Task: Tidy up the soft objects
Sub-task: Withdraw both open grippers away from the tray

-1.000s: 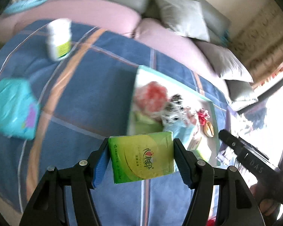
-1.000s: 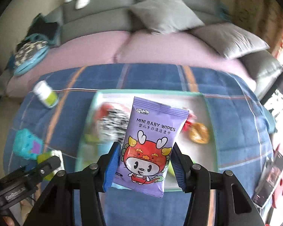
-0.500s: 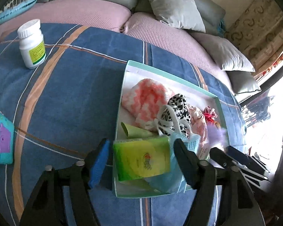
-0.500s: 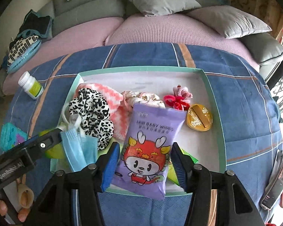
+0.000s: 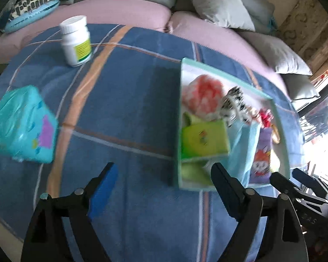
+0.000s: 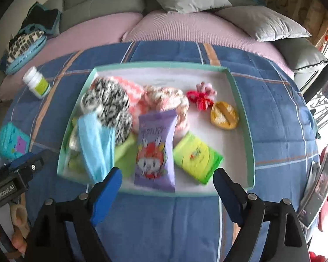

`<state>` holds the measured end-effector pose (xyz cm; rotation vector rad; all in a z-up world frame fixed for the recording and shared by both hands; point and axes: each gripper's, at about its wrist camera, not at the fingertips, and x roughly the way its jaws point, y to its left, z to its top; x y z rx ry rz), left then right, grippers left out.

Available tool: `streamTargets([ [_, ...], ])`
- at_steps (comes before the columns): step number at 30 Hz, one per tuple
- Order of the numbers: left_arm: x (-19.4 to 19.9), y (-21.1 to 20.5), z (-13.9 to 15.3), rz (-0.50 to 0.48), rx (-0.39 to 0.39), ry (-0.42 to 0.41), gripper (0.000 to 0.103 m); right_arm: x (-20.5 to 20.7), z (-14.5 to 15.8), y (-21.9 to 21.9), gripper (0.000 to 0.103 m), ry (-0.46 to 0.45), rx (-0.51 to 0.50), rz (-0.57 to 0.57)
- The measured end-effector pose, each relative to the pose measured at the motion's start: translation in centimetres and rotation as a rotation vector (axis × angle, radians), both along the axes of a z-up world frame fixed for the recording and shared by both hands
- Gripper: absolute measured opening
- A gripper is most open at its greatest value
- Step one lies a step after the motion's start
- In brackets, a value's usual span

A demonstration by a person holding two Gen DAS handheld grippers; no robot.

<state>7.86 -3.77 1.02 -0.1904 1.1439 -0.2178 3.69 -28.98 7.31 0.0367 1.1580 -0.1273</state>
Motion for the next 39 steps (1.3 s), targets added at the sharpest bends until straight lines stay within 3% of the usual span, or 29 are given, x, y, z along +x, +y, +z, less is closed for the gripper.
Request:
streamTargets([
  [5,-1.6,0.4,0.6,-0.009,0.07,-0.03,0.09,-1.4,0.4,1.1,0.102,-0.004,-0.019,0.011],
  [22,-4.6,1.7,2.5,-0.005,0.207,-0.079,0.091,-3.3,2.2,2.4,0.102,-0.027,-0.024,0.025],
  [39,-5.1,2.1,3.7,0.043,0.303,-0.097,0.091,-3.5,2.7,2.2,0.102,-0.031,-0.016,0.024],
])
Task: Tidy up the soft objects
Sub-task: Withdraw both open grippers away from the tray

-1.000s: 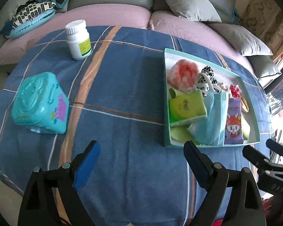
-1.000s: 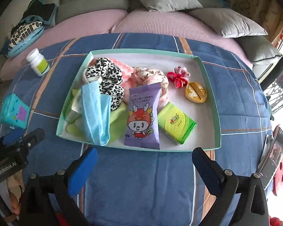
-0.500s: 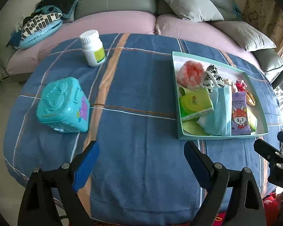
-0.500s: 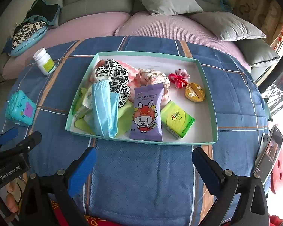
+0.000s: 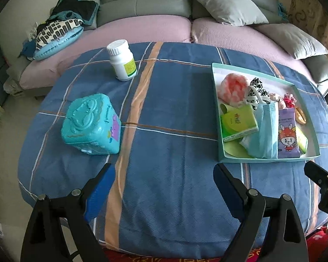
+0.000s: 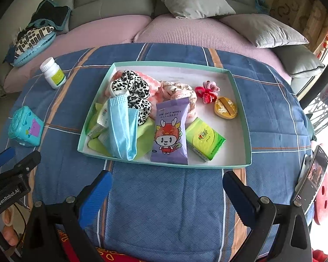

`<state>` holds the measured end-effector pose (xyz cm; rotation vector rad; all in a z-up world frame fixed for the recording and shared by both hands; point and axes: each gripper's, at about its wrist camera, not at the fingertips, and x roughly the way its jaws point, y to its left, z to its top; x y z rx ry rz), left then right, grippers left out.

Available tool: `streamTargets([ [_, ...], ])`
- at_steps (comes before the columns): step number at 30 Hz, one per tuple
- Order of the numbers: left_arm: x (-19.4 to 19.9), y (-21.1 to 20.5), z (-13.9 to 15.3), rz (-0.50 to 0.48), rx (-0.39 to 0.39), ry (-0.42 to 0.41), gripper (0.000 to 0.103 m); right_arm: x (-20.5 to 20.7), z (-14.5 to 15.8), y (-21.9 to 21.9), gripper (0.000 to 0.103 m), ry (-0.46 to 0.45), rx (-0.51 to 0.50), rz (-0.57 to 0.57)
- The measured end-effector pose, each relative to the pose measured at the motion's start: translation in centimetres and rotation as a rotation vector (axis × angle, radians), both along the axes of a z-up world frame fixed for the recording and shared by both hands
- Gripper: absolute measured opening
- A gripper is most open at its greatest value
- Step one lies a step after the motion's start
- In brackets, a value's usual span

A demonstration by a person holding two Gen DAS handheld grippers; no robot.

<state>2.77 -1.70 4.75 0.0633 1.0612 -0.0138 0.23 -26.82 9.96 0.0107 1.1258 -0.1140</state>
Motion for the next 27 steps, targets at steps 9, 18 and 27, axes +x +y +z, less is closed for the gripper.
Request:
streamTargets([
  [9,-0.01,-0.1,0.4,0.008,0.036,-0.01,0.091,0.1,-0.1,-0.33,0.102,0.003,0.003,-0.005],
  [18,-0.02,0.14,0.49,0.019,0.045,-0.014,0.091,0.13,-0.13,-0.36,0.102,0.004,0.003,-0.004],
  [27,-0.03,0.09,0.62,0.024,0.063,-0.025,0.091,0.05,-0.48,-0.33,0.102,0.01,0.007,-0.003],
])
